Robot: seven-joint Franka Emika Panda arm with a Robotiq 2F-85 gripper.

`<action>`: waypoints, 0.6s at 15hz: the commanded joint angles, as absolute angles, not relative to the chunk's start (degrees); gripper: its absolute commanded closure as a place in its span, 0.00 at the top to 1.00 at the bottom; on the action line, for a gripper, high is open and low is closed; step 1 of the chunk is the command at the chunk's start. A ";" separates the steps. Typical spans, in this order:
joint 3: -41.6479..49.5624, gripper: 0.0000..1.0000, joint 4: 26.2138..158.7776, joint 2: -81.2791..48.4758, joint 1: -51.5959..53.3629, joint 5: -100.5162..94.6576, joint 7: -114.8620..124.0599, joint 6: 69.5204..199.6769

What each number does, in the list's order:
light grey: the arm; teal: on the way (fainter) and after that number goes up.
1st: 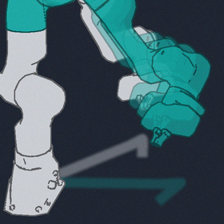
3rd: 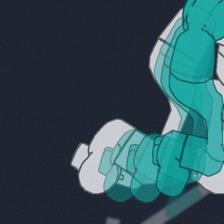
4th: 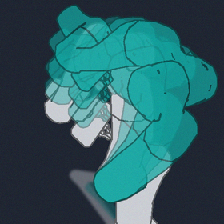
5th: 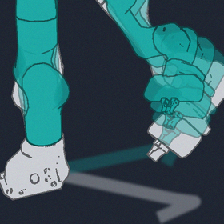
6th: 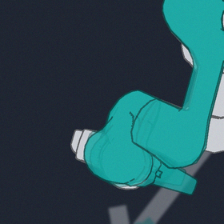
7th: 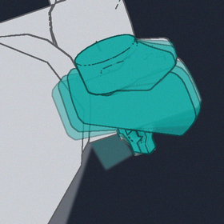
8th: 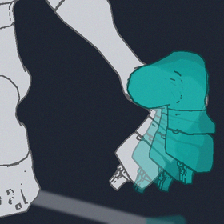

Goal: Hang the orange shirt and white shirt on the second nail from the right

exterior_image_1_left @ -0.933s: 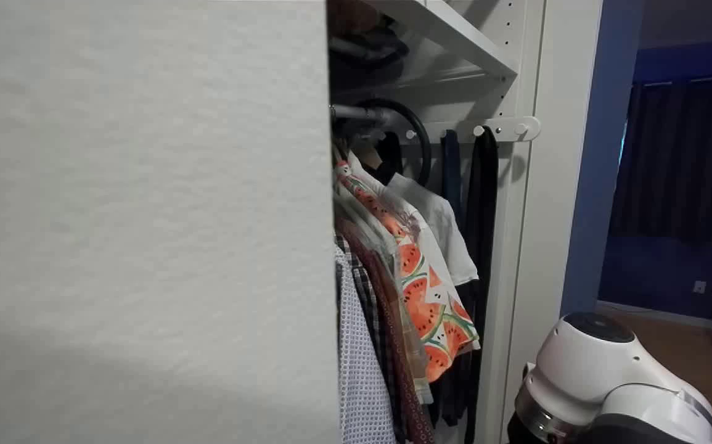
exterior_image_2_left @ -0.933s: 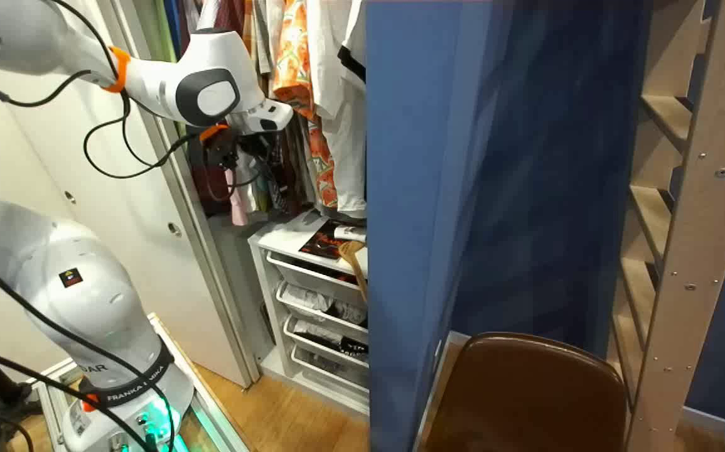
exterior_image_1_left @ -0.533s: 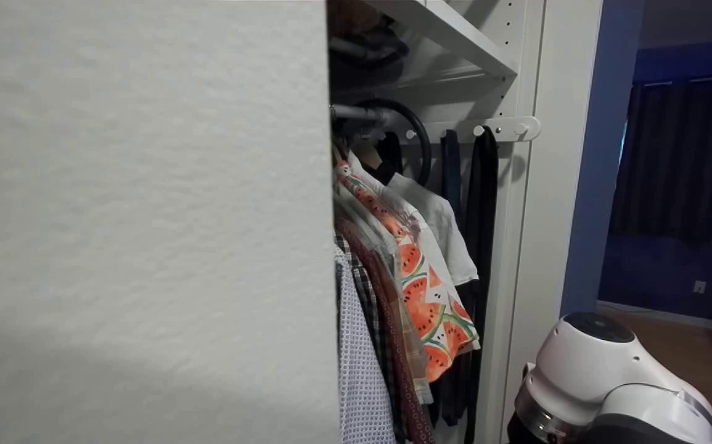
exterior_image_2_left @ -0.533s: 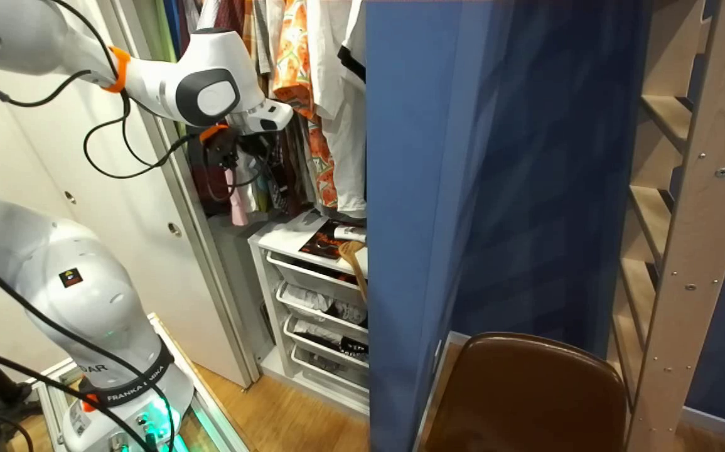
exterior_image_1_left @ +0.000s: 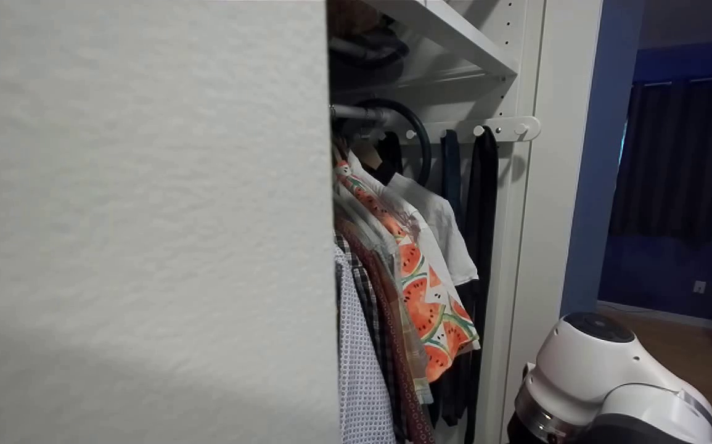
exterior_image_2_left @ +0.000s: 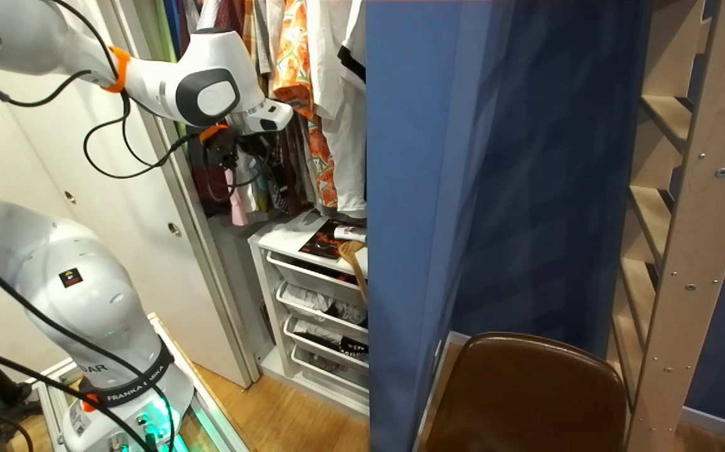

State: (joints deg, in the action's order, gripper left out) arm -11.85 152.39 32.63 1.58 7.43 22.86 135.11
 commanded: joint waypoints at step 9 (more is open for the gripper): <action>-11.62 1.00 144.01 44.01 -1.96 -3.87 21.31 117.30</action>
